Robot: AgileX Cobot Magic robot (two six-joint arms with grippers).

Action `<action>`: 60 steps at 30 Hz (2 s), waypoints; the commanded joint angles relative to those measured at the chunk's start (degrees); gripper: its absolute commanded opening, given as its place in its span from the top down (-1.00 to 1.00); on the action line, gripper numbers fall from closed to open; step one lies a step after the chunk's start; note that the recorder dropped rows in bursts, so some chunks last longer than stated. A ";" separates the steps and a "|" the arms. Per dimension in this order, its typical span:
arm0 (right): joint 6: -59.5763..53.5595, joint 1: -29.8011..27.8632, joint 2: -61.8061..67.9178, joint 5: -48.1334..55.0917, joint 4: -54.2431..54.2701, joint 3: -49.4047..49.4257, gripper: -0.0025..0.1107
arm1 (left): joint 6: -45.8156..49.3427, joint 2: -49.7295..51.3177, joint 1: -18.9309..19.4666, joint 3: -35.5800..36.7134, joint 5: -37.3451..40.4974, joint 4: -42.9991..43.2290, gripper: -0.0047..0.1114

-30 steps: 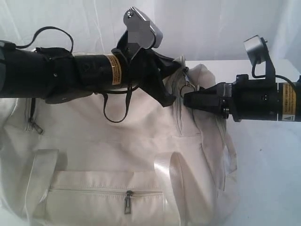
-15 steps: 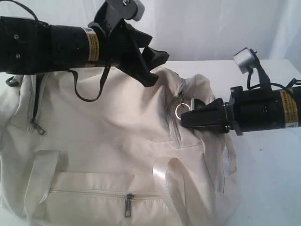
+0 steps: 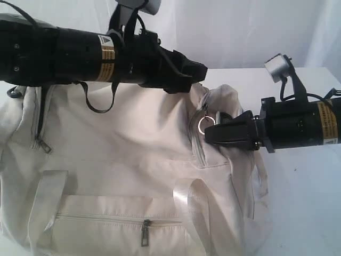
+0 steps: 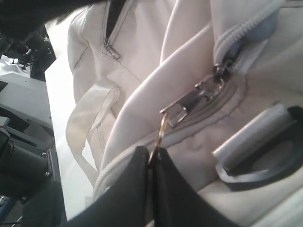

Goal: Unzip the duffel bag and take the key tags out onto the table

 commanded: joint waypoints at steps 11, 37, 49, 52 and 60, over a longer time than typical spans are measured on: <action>-2.83 0.64 -0.41 -3.55 1.91 0.24 0.96 | -0.75 3.75 -3.24 -0.35 7.49 2.69 -0.07; -6.35 5.74 -0.41 -3.55 1.69 0.24 0.96 | -3.08 4.11 -3.24 -0.35 11.16 2.34 0.72; -6.31 5.74 -0.41 -3.55 0.01 0.24 0.96 | -0.18 4.11 -3.12 -0.35 20.13 2.34 0.92; -6.31 5.74 -0.41 -2.61 -0.76 0.24 0.96 | 1.40 3.89 -3.12 -0.35 20.52 2.34 0.92; -0.35 5.74 -0.41 -1.51 -3.59 0.24 0.96 | 1.01 3.37 -3.12 -1.07 25.87 1.81 0.92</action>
